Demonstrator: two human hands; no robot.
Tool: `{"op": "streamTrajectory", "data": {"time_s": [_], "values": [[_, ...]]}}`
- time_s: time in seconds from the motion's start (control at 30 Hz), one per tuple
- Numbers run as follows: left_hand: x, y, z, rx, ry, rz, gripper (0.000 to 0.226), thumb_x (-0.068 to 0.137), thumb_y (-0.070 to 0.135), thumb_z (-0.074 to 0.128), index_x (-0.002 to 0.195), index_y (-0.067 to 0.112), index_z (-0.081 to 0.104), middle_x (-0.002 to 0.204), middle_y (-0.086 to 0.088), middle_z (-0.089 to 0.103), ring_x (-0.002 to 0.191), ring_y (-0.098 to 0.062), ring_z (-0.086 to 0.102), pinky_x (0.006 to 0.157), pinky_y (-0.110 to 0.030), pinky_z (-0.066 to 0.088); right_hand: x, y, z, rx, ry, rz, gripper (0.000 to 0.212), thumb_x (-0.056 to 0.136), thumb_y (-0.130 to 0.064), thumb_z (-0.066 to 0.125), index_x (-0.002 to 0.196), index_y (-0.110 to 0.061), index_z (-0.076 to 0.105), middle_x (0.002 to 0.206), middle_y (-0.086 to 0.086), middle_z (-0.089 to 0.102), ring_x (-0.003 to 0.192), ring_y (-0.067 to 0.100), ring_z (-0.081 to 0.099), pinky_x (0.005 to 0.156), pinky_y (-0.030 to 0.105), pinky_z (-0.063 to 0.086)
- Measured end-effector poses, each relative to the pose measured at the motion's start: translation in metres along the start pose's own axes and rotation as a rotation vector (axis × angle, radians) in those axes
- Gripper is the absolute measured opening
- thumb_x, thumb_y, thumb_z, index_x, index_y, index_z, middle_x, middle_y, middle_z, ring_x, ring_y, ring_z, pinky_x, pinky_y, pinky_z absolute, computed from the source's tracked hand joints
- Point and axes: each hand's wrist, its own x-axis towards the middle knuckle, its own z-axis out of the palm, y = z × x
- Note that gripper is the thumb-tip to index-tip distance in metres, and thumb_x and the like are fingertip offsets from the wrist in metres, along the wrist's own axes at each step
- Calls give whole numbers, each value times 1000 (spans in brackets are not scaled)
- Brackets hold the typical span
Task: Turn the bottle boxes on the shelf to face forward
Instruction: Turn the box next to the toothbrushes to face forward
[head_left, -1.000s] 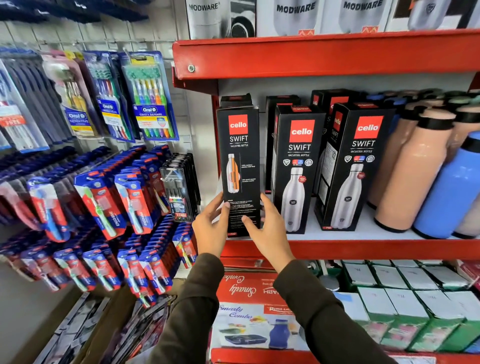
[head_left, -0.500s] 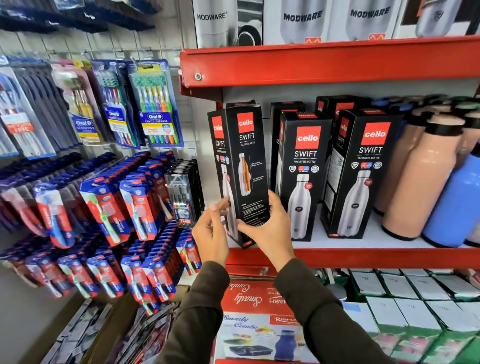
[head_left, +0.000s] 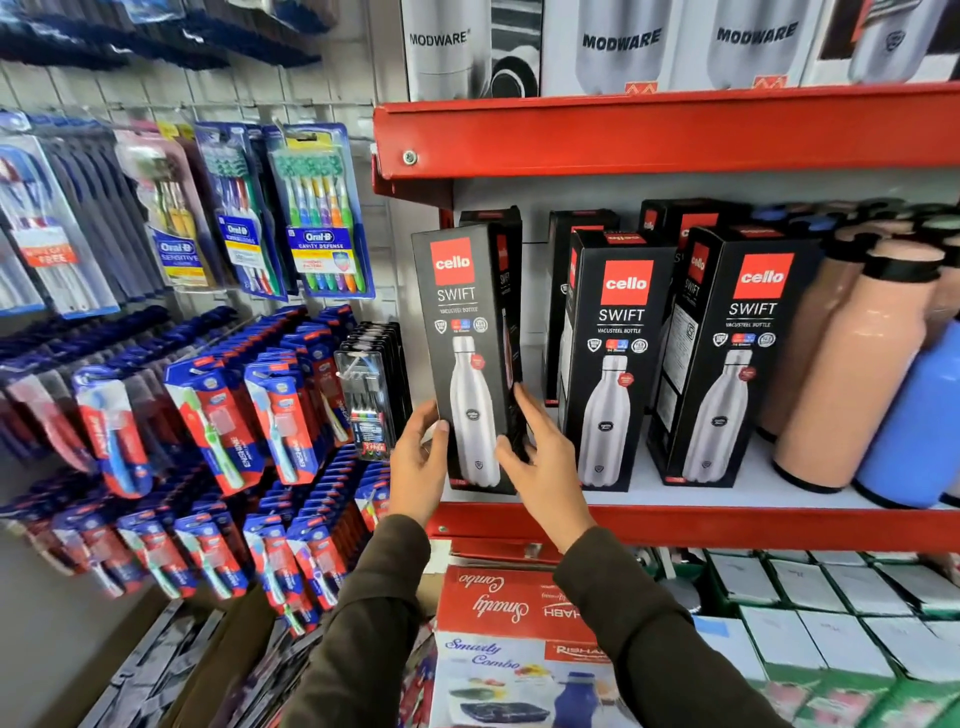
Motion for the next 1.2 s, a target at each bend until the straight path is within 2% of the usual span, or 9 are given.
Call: {"op": "streamTrajectory", "data": {"time_s": [0.27,0.43,0.5,0.67,0.73,0.83,0.9,1.07,1.2], "values": [[-3,-1,11,25,12,89,30,101,9,48,125,26,45,123,10,57,104,21,56,87,0,42,2,9,5,-71,30,6,66,97,-3,51,156,-25,29,157,-1,42,145,12,40,120,39,37],[-5,-4,15,22,13,103,33,101,11,48,125,33,44,126,19,55,116,2,59,95,-9,46,2,12,10,-81,41,41,65,98,-2,47,156,-24,27,156,2,43,144,14,42,120,38,36],[-5,-4,17,24,7,105,35,100,10,48,127,32,45,130,14,55,120,-6,58,96,-10,46,2,12,10,-82,43,63,66,98,0,46,156,-23,26,156,3,43,144,16,43,120,39,36],[-5,-3,20,18,16,97,34,100,12,49,131,25,46,131,9,53,126,-18,56,103,-22,45,0,8,13,-150,36,72,65,99,-2,44,158,-19,21,155,7,43,141,19,45,109,14,29],[-6,-1,21,9,15,90,33,100,13,50,130,27,46,131,9,53,127,-17,56,102,-21,46,1,7,15,-130,56,82,59,103,-10,42,158,-20,23,152,7,47,137,18,49,105,13,31],[-6,-1,20,5,21,86,32,100,13,50,128,30,48,131,8,55,126,-15,56,94,-3,44,0,9,16,-78,114,83,53,104,-16,41,156,-23,29,142,9,57,127,21,57,106,23,41],[-9,1,18,-4,26,70,32,100,14,51,128,29,49,129,9,57,123,-10,58,93,0,42,-2,11,16,-52,135,78,51,105,-18,41,154,-23,33,132,11,64,119,23,62,105,28,46],[-21,9,14,-10,25,61,31,100,13,52,127,29,50,122,18,57,106,27,53,87,4,40,-10,12,12,-33,158,80,47,105,-20,44,151,-23,39,116,10,70,105,20,67,88,10,42],[-31,12,12,-18,42,64,26,101,18,52,124,29,53,122,14,60,105,25,54,87,4,40,-19,9,6,45,135,91,46,104,-22,46,150,-26,43,111,-8,66,100,10,67,85,2,42]]}}
